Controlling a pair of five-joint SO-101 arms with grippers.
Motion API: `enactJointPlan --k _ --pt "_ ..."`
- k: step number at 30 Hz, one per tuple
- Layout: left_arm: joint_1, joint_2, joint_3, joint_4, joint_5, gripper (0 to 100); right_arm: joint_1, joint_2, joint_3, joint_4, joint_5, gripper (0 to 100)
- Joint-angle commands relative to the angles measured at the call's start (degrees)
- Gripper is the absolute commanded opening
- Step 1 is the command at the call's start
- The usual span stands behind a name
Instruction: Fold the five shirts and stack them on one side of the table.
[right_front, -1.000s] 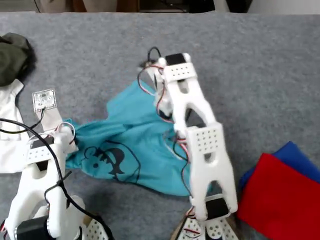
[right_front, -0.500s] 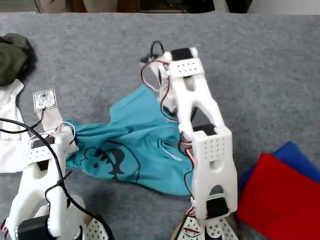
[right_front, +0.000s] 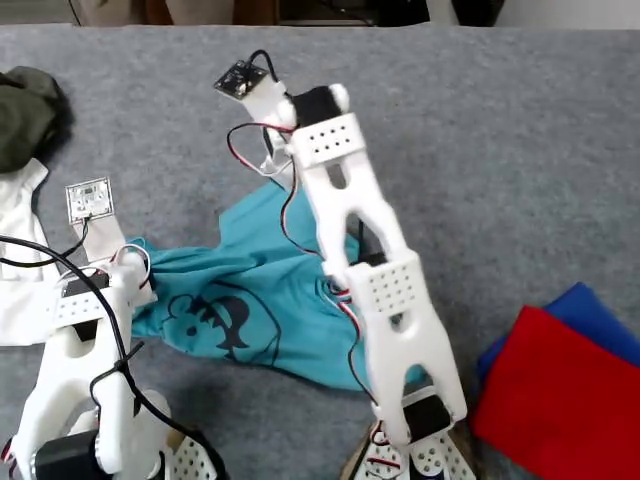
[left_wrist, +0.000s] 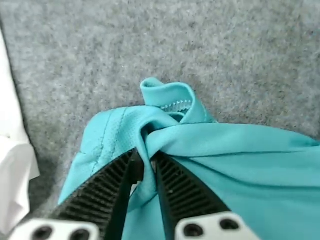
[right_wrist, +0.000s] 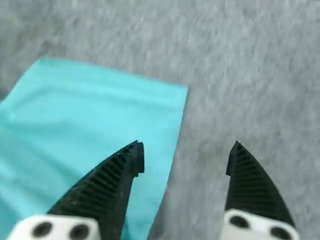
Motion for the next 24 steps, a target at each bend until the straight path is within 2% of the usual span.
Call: enactJointPlan --k 1,8,20,24 --pt "0.0 0.0 -2.6 0.4 0.4 2 -0.7 4.9 -8.0 -4.4 -1.7 28.1" --pt "0.0 0.0 -2.5 0.4 0.4 2 -0.2 10.9 -9.5 -9.7 -5.4 28.1" --pt "0.1 0.0 -2.4 0.4 0.4 2 1.4 15.7 -9.7 -10.5 -5.3 27.9" --pt "0.3 0.0 -2.7 1.4 0.4 2 1.3 15.7 -9.6 -10.9 -5.2 17.5"
